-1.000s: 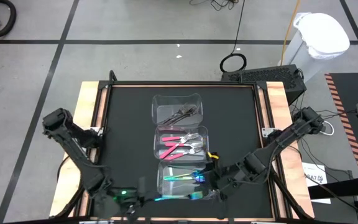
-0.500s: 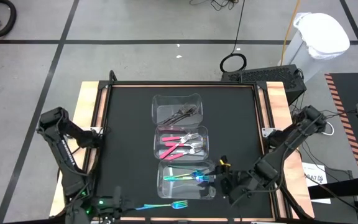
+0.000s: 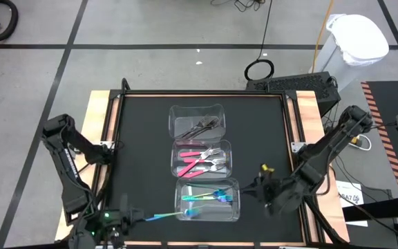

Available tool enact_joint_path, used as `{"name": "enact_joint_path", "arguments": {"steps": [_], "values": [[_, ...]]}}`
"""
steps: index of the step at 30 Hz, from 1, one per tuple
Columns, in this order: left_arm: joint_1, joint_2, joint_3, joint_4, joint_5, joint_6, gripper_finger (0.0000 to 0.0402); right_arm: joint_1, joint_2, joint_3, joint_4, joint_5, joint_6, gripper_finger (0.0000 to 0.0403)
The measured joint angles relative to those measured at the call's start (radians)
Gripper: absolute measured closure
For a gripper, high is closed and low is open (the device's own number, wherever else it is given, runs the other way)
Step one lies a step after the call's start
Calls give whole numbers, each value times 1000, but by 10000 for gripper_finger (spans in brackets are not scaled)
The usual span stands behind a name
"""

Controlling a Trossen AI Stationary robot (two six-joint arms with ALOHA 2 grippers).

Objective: Sort silverware by color (type)
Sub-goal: Put the blue fork into the bottom transparent bin

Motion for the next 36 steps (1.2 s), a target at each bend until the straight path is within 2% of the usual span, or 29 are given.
{"name": "enact_joint_path", "arguments": {"steps": [5,9,17,23,29,36], "values": [[5,-65,-105,80,26,14,400,0,-140,-146,158,-26,-48,398],[26,-117,-197,204,77,96,400,-2,-206,-221,251,-25,-82,396],[134,-207,-381,557,350,304,401,-9,-233,-253,301,-25,-108,401],[242,-239,-491,708,462,354,401,-25,-218,-253,299,-25,-114,399],[343,-239,-534,744,606,353,401,-34,-216,-253,298,-24,-116,400],[374,-237,-534,710,622,335,396,-34,-216,-253,298,-24,-113,401]]}}
